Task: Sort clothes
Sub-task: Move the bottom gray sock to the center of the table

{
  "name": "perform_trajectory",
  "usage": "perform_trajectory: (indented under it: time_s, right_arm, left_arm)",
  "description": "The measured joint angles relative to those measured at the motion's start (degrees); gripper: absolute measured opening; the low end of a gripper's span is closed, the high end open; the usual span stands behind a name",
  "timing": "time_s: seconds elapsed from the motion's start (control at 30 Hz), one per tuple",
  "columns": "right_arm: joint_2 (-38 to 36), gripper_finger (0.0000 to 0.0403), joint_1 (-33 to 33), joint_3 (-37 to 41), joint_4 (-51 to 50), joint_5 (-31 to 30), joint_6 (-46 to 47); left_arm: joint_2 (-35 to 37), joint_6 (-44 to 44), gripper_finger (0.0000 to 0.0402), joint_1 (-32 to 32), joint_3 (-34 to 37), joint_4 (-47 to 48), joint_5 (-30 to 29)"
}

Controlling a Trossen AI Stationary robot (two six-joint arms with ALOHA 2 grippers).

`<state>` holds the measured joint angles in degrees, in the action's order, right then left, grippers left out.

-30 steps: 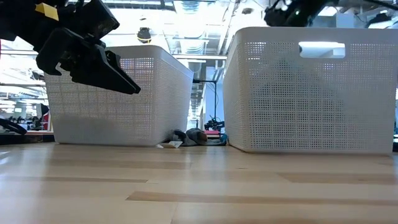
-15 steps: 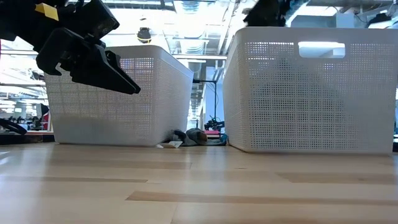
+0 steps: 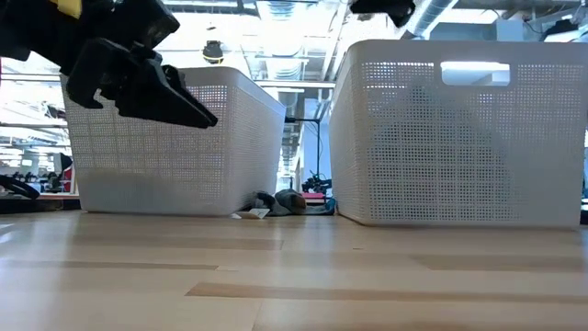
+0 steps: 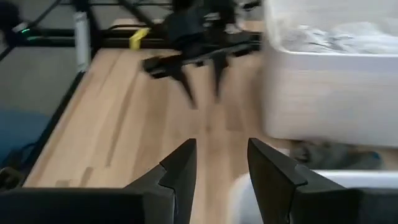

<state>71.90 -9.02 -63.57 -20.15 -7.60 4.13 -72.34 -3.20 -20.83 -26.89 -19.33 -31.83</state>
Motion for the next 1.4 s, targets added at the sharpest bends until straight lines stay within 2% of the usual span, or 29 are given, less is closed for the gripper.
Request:
perform_trajectory:
  time_s: [0.17, 0.3, 0.47, 0.6, 0.8, 1.1, 1.27, 1.4]
  right_arm:
    - [3.4, 0.0159, -4.5, 0.0, 1.0, 0.0, -0.3]
    - [6.2, 0.0159, -7.6, 0.0, 1.0, 0.0, -0.1]
    - [9.7, 0.0159, -10.4, 0.0, 1.3, 0.0, 1.7]
    - [12.0, 0.0159, -12.2, -0.1, 1.9, -0.6, 3.7]
    - [15.5, 0.0159, -14.9, 0.1, 2.5, 0.0, 6.9]
    - [19.3, 0.0159, -17.7, 0.0, 5.0, -1.1, 8.5]
    - [20.5, 0.0159, -18.0, 0.0, 5.0, -1.5, 9.1]
    - [20.4, 0.0159, -18.0, 0.0, 5.7, -1.6, 9.1]
  left_arm:
    - [-1.6, -5.1, 0.0163, 0.6, -1.2, -1.2, 0.0]
    - [-7.1, -10.3, 0.0163, 0.6, -4.0, -1.1, -0.2]
    - [-15.4, -15.3, 0.0164, 0.6, -9.0, -0.7, -7.5]
    - [-20.8, -19.5, 0.0164, 2.2, -13.5, -0.3, -9.3]
    - [-27.6, -20.4, 0.0164, 7.2, -21.7, 10.2, -13.6]
    - [-32.0, -24.7, 0.0165, 15.0, -27.7, 15.3, -14.0]
    - [-32.0, -21.9, 0.0165, 19.5, -32.0, 25.1, -8.8]
    - [-31.9, -20.3, 0.0165, 21.7, -33.0, 27.6, -5.7]
